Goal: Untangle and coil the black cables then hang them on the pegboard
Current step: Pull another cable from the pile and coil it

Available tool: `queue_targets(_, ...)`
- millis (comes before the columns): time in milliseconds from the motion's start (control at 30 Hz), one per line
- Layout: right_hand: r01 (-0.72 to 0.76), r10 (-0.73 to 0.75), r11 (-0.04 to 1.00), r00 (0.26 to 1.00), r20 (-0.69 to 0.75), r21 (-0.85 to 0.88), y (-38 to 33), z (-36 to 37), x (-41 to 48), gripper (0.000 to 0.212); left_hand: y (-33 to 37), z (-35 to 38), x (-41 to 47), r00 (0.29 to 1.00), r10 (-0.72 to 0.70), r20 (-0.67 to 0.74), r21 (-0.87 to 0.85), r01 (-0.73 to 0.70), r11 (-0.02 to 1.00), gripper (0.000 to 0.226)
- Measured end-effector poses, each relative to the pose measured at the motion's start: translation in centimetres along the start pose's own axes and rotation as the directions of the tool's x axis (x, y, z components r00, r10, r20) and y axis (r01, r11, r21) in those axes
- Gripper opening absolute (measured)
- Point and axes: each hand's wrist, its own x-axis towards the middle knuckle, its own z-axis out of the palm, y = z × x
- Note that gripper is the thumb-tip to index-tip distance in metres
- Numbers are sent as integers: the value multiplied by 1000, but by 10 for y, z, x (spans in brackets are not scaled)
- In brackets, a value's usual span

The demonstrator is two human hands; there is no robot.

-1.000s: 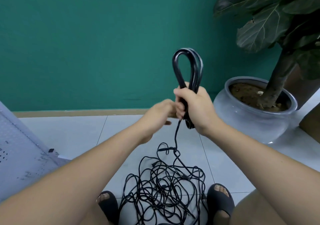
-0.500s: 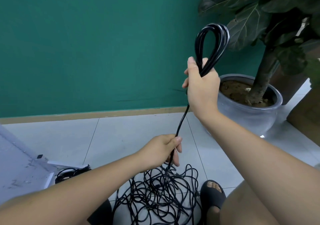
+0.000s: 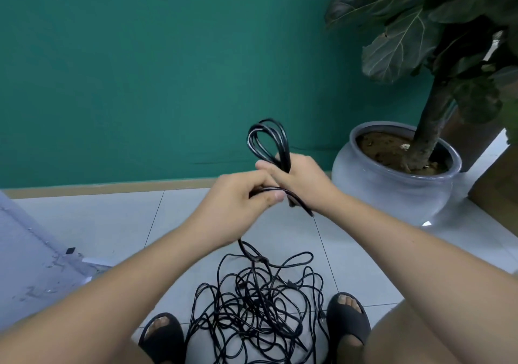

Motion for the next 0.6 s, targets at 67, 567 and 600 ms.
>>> queue_targets(67,-41,19,989,988,154,144,-7,4,-11,54,-2,-8,0,999,-1,-35,-57,-1,998,19)
queue_targets(567,-133,-2,918,941,338,375,-39,6,-38,81,0,-57,7,845,319,-429,330,-182,926,6)
queue_targets(600,-106,-32,924,936,350,367,-39,5,-40,76,1,-59,6,851,294,-435,305,-168,938,8)
